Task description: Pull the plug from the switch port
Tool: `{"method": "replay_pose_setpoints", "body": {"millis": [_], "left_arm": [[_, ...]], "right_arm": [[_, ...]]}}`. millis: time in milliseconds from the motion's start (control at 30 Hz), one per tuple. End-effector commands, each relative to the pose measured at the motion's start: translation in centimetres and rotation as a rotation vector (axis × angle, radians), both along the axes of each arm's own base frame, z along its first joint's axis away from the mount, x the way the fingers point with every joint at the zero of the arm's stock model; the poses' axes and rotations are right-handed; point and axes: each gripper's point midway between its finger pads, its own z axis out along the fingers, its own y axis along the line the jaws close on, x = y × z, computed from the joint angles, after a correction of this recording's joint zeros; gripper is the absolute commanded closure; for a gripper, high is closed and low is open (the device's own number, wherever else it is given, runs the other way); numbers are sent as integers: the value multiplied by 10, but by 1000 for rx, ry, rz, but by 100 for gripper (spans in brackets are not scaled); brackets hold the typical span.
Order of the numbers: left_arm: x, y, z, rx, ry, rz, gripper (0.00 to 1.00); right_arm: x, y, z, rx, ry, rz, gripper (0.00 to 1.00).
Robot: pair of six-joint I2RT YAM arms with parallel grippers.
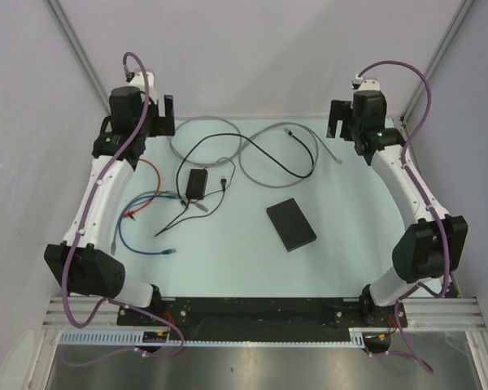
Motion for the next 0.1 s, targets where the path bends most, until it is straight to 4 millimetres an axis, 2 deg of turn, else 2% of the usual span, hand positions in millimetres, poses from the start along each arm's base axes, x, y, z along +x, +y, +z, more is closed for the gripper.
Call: {"method": "replay_pose_setpoints", "body": {"millis": [0,67], "left_arm": [[10,-8,23,-58,-71,-17,0],[12,-9,21,-92,-75,-2,0]], "right_arm": [[8,18,26,-16,-87,37,0],[7,26,28,-46,-91,63,0]]}}
